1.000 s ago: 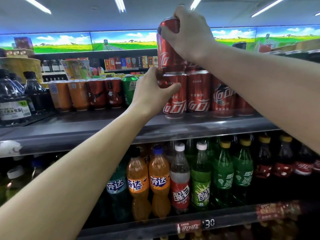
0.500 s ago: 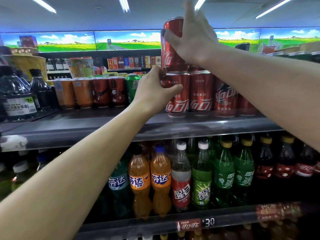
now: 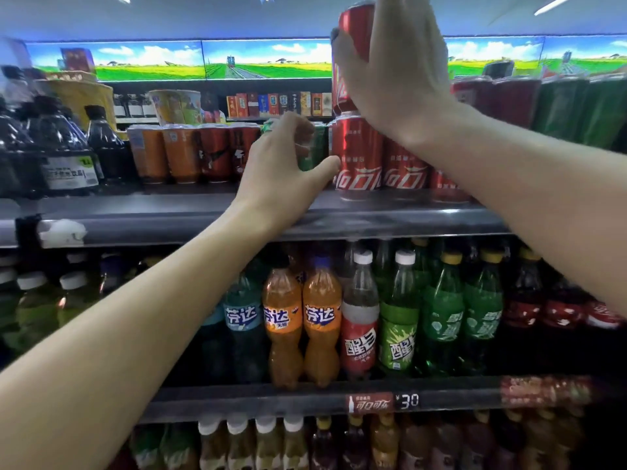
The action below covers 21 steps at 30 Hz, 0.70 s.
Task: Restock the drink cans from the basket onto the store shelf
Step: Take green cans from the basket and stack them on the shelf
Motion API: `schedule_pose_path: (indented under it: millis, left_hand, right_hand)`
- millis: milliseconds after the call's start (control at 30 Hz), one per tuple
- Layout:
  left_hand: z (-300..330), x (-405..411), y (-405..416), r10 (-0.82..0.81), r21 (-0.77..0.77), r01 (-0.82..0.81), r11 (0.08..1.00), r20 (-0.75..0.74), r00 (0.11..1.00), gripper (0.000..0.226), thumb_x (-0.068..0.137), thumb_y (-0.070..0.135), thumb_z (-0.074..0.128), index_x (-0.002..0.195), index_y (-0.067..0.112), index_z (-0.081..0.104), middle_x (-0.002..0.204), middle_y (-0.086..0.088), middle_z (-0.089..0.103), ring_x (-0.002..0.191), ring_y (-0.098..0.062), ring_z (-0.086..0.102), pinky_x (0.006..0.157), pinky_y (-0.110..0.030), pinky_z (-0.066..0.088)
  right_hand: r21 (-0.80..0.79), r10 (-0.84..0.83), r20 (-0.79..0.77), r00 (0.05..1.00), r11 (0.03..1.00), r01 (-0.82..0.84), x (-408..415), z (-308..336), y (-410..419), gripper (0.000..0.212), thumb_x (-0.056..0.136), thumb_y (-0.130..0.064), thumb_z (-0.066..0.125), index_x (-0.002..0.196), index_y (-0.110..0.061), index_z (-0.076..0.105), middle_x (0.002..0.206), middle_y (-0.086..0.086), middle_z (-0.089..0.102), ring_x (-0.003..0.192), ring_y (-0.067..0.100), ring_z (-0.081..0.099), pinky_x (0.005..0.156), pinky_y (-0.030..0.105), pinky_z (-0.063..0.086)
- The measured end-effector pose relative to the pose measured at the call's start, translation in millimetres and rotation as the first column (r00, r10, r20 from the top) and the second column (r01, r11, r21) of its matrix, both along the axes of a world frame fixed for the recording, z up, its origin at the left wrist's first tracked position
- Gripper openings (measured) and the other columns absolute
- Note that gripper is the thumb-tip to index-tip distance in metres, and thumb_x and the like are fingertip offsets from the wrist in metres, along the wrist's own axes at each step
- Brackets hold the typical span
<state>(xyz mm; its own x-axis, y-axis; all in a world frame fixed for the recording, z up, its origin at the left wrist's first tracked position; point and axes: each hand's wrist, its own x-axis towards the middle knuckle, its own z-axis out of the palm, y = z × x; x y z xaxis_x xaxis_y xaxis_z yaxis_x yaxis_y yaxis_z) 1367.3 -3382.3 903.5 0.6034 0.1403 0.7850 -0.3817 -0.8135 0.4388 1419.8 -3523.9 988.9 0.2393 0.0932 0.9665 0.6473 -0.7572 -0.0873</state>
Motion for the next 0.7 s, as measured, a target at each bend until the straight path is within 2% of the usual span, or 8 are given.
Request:
schedule_pose_path:
  millis: [67, 133, 200, 233, 333, 433, 533, 700]
  left_hand:
    - [-20, -16, 8, 0.028, 0.100, -0.038, 0.994, 0.101, 0.995, 0.036, 0.091, 0.031, 0.073, 0.118, 0.011, 0.061, 0.114, -0.001, 0.066, 0.101, -0.015, 0.065, 0.092, -0.034, 0.054]
    - [-46, -34, 16, 0.054, 0.171, -0.086, 0.982, 0.181, 0.982, 0.027, 0.090, 0.022, 0.070, 0.111, 0.006, 0.063, 0.108, -0.004, 0.064, 0.092, -0.014, 0.061, 0.084, -0.026, 0.051]
    - [-82, -53, 22, 0.093, 0.166, -0.127, 0.978, 0.198, 0.976, 0.019, 0.090, 0.015, 0.069, 0.101, 0.002, 0.062, 0.099, -0.006, 0.062, 0.082, -0.010, 0.054, 0.076, -0.013, 0.044]
    - [-103, -62, 25, 0.110, 0.158, -0.139, 0.978, 0.176, 0.978, 0.016, 0.090, 0.013, 0.069, 0.097, 0.001, 0.061, 0.095, -0.006, 0.060, 0.080, -0.009, 0.051, 0.073, -0.011, 0.040]
    - [-181, -84, 33, 0.110, 0.122, -0.106, 0.987, -0.024, 0.994, 0.011, 0.093, 0.014, 0.065, 0.093, 0.005, 0.058, 0.087, -0.003, 0.059, 0.075, -0.012, 0.050, 0.068, -0.018, 0.039]
    - [-265, -105, 43, 0.121, 0.060, -0.108, 0.992, -0.290, 0.949, 0.015, 0.093, 0.016, 0.065, 0.088, 0.020, 0.052, 0.082, 0.006, 0.055, 0.071, -0.008, 0.051, 0.063, -0.026, 0.038]
    - [-351, -129, 50, 0.096, -0.026, -0.126, 0.992, -0.509, 0.856, 0.002, 0.098, 0.021, 0.061, 0.099, 0.020, 0.060, 0.092, 0.005, 0.063, 0.083, -0.012, 0.062, 0.071, -0.037, 0.051]
    - [-495, -167, 58, 0.052, -0.146, -0.258, 0.955, -0.773, 0.632, 0.012, 0.104, 0.025, 0.058, 0.099, 0.016, 0.063, 0.089, -0.001, 0.071, 0.084, -0.019, 0.068, 0.076, -0.041, 0.054]
  right_hand:
    - [-0.001, 0.140, 0.064, 0.988, 0.990, -0.140, -9, -29, 9, 0.051, 0.098, -0.039, 0.047, 0.133, -0.002, 0.054, 0.126, 0.016, 0.062, 0.111, 0.027, 0.058, 0.093, 0.034, 0.042]
    - [-0.005, 0.290, 0.087, 0.953, 0.957, -0.291, -22, -67, 19, 0.045, 0.095, -0.029, 0.050, 0.126, 0.003, 0.058, 0.114, 0.019, 0.065, 0.092, 0.017, 0.050, 0.080, 0.022, 0.039]
    - [-0.012, 0.432, 0.013, 0.902, 0.902, -0.432, -39, -112, 28, 0.044, 0.093, -0.024, 0.052, 0.127, 0.003, 0.058, 0.112, 0.017, 0.064, 0.091, 0.007, 0.044, 0.075, 0.010, 0.034]
    - [-0.010, 0.494, -0.060, 0.868, 0.869, -0.495, -48, -136, 33, 0.044, 0.093, -0.022, 0.053, 0.130, 0.001, 0.056, 0.112, 0.013, 0.062, 0.091, 0.005, 0.046, 0.075, 0.009, 0.037]
    - [0.070, 0.617, -0.334, 0.713, 0.770, -0.634, -70, -218, 40, 0.044, 0.095, -0.020, 0.059, 0.136, -0.007, 0.052, 0.111, 0.001, 0.056, 0.088, 0.009, 0.057, 0.076, 0.028, 0.054]
    - [0.229, 0.623, -0.604, 0.496, 0.733, -0.641, -89, -308, 42, 0.048, 0.097, -0.020, 0.062, 0.142, -0.016, 0.046, 0.118, -0.003, 0.056, 0.095, 0.011, 0.061, 0.083, 0.036, 0.056]
    - [0.309, 0.550, -0.776, 0.307, 0.758, -0.575, -108, -400, 46, 0.051, 0.098, -0.019, 0.062, 0.145, -0.023, 0.041, 0.119, -0.006, 0.054, 0.096, 0.011, 0.060, 0.085, 0.041, 0.057]
    - [0.296, 0.372, -0.924, 0.092, 0.845, -0.446, -139, -548, 57, 0.048, 0.098, -0.021, 0.061, 0.142, -0.025, 0.042, 0.112, -0.007, 0.056, 0.089, 0.008, 0.061, 0.084, 0.037, 0.057]
